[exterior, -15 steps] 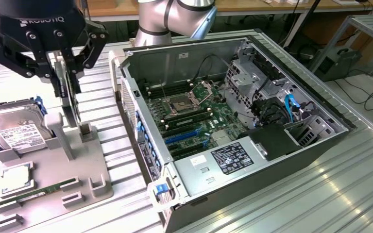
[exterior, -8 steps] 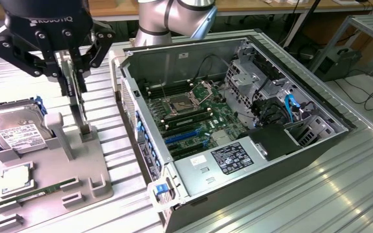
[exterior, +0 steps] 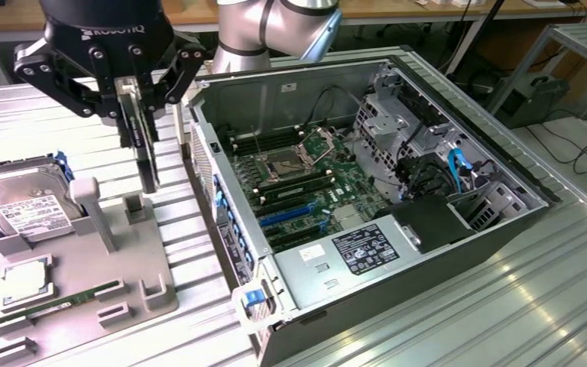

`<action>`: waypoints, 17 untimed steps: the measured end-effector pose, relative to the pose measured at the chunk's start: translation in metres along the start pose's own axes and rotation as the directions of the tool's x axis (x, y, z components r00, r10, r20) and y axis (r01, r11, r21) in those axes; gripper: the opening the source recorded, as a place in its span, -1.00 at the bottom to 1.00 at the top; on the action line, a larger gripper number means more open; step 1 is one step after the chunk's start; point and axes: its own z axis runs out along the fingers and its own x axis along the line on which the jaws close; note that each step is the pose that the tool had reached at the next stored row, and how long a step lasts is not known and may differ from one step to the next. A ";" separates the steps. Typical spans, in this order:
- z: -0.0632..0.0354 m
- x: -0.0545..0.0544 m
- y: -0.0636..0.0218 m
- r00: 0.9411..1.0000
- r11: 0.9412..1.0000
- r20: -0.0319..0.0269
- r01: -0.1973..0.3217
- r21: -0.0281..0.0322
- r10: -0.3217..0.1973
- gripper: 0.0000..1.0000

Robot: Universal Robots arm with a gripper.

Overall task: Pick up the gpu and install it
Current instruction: 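Pick up the gpu and move the gpu toward the slot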

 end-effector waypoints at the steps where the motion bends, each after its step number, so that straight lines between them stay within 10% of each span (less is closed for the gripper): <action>1: 0.0001 -0.002 0.0000 1.000 1.000 0.000 0.000 0.000 0.000 -0.45; 17: 0.0013 -0.037 -0.0007 1.000 1.000 0.000 0.000 0.000 0.000 -0.45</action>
